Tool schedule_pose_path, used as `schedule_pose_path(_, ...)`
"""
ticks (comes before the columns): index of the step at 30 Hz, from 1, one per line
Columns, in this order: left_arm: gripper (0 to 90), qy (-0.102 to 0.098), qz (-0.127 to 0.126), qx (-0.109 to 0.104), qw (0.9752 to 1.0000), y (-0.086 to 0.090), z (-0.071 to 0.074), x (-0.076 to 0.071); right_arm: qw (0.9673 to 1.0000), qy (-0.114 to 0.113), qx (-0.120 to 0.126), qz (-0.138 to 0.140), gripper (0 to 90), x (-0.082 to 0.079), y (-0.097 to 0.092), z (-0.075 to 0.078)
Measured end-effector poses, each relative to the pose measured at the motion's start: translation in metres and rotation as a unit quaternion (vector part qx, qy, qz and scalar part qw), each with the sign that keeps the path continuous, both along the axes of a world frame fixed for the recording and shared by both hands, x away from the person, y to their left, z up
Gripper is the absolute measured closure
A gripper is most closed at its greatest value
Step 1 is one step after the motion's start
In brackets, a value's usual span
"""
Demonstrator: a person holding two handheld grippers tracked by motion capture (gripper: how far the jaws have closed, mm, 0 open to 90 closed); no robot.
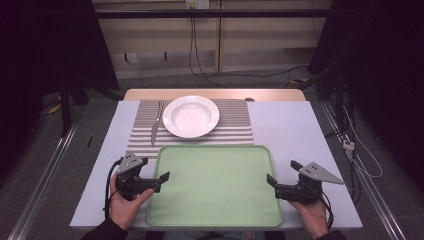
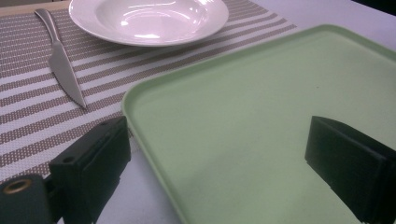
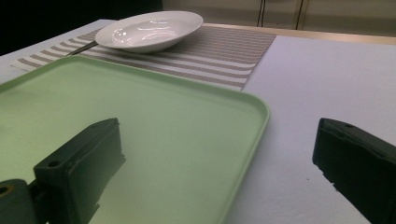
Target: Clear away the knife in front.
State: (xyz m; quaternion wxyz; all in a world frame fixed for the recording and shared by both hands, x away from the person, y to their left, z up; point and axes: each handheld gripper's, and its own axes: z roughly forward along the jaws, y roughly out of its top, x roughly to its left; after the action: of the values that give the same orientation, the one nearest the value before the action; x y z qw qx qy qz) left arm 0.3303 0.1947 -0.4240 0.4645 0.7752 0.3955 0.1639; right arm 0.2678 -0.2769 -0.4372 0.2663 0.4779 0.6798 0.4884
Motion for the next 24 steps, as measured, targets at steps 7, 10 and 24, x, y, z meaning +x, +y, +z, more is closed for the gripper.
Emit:
schedule_pose_path(7,6.1,0.005,0.003,-0.001,1.0000,0.004,0.003,0.004,1.0000,0.002,0.003,0.002,1.4,0.002,-0.001,-0.001)
schedule_pose_path(10,5.6,0.008,0.000,0.000,1.0000,0.004,0.004,0.007,1.0000,0.007,0.004,0.001,1.5,0.004,-0.001,-0.002)
schedule_pose_path(24,6.5,0.021,0.006,0.040,0.9990,0.004,0.011,0.035,0.9999,0.010,0.001,0.012,1.6,0.005,0.001,-0.003)
